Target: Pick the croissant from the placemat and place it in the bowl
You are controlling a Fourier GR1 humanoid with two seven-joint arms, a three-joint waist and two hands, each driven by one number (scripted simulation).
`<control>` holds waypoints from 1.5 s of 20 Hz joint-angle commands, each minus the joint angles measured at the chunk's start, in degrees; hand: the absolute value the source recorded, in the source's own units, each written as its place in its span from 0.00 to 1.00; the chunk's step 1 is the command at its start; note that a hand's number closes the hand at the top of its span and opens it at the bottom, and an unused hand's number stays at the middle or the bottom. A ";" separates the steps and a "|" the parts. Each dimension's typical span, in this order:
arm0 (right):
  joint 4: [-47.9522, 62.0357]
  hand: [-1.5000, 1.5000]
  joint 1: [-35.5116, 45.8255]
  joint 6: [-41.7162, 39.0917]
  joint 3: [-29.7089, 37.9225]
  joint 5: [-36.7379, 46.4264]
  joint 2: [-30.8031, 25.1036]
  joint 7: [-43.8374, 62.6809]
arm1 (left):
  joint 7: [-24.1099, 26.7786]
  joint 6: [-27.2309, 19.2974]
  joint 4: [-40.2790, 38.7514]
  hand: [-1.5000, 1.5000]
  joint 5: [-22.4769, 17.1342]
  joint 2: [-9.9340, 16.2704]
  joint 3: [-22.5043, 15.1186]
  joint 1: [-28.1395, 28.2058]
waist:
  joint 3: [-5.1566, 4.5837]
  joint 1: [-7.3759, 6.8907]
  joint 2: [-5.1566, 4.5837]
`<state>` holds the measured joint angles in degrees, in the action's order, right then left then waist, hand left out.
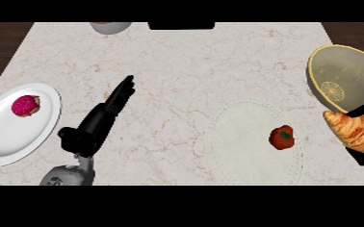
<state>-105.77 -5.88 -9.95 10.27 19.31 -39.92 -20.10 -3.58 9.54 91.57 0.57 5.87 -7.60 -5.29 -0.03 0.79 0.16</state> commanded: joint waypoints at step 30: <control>79.61 0.00 48.14 -0.41 0.85 17.11 -1.61 -21.19 | 0.04 2.15 -1.47 0.50 0.68 -1.47 -0.06 -2.00 | 0.16 -3.12 -0.80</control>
<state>-32.75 36.68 -9.67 9.52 37.37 -42.48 -38.31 -3.59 11.16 89.46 1.56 3.97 -7.89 -8.65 0.15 -2.41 -0.77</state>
